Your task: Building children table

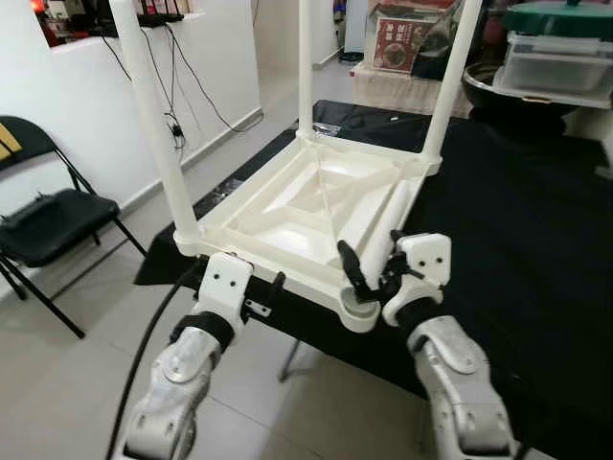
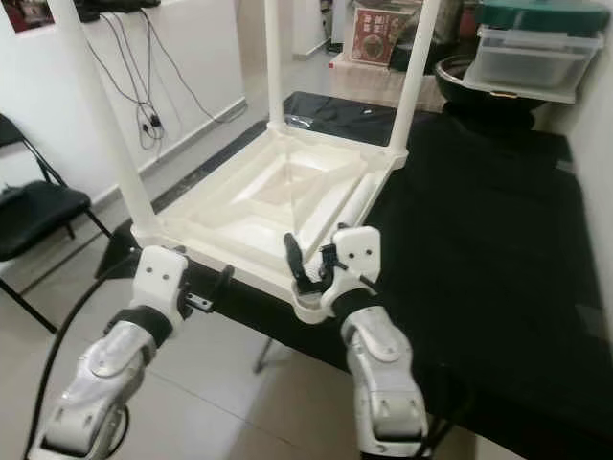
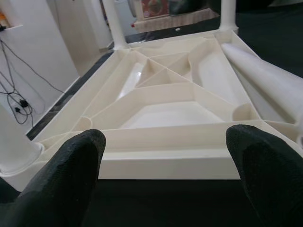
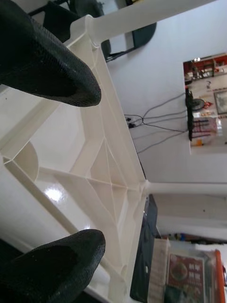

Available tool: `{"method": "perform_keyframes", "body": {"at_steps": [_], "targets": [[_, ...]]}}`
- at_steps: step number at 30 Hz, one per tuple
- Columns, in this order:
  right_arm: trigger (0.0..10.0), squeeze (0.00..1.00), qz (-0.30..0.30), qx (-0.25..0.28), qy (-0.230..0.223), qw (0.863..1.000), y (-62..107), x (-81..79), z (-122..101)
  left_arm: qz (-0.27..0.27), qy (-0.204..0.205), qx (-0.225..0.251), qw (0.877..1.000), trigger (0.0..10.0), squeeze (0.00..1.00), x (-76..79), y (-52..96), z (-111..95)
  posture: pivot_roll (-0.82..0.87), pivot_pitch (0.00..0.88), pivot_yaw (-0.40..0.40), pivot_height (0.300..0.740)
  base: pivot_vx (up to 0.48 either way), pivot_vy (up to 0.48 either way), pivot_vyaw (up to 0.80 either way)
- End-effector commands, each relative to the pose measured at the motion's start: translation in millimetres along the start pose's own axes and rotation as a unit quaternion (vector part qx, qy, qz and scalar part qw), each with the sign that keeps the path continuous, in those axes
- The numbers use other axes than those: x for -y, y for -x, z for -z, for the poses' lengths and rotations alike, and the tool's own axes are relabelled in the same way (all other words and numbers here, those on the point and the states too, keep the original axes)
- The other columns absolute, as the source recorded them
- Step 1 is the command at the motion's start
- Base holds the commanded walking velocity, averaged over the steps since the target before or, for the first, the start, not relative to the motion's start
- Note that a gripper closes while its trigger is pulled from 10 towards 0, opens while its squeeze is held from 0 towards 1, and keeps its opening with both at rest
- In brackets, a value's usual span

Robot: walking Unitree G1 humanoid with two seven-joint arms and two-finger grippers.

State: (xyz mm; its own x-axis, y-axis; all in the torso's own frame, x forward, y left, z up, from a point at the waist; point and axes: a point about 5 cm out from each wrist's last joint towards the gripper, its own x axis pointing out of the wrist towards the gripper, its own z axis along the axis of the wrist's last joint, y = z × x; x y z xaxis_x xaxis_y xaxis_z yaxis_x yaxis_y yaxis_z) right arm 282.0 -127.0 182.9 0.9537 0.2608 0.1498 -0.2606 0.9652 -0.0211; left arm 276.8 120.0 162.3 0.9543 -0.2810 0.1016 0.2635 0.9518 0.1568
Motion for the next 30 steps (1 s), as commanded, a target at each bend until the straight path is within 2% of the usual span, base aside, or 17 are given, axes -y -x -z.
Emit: {"method": "perform_keyframes", "body": {"at_steps": [1,16,20,22,30], "targets": [[10.0,0.0,-0.003,-0.001,0.003,1.0,-1.9,-1.3,1,-0.006,-0.003,-0.008,1.0,10.0,0.0,-3.2,-0.9,4,-0.09,0.06,0.038,0.74,0.0,0.0,-0.8],[10.0,0.0,-0.004,-0.002,0.005,1.0,-5.9,0.3,0,-0.013,0.003,-0.006,1.0,10.0,0.0,-4.0,-2.4,6,-0.1,0.063,0.033,0.74,0.0,0.0,-0.8],[10.0,0.0,-0.007,-0.009,-0.005,1.0,-2.9,-4.8,6,-0.013,0.003,-0.009,1.0,10.0,0.0,-5.3,0.8,8,-0.1,0.071,0.042,0.74,0.0,0.0,-0.8],[10.0,0.0,-0.006,-0.024,-0.024,0.999,-1.2,-7.7,16,-0.012,0.001,-0.008,1.0,10.0,0.0,-6.5,0.5,8,-0.09,0.074,0.047,0.74,0.0,0.0,-0.8],[10.0,0.0,-0.007,-0.028,-0.037,0.999,-2.9,-9.5,18,-0.017,0.004,-0.015,1.0,10.0,0.0,-9.5,-0.5,10,-0.09,0.073,0.054,0.74,0.0,0.0,-0.8]]}}
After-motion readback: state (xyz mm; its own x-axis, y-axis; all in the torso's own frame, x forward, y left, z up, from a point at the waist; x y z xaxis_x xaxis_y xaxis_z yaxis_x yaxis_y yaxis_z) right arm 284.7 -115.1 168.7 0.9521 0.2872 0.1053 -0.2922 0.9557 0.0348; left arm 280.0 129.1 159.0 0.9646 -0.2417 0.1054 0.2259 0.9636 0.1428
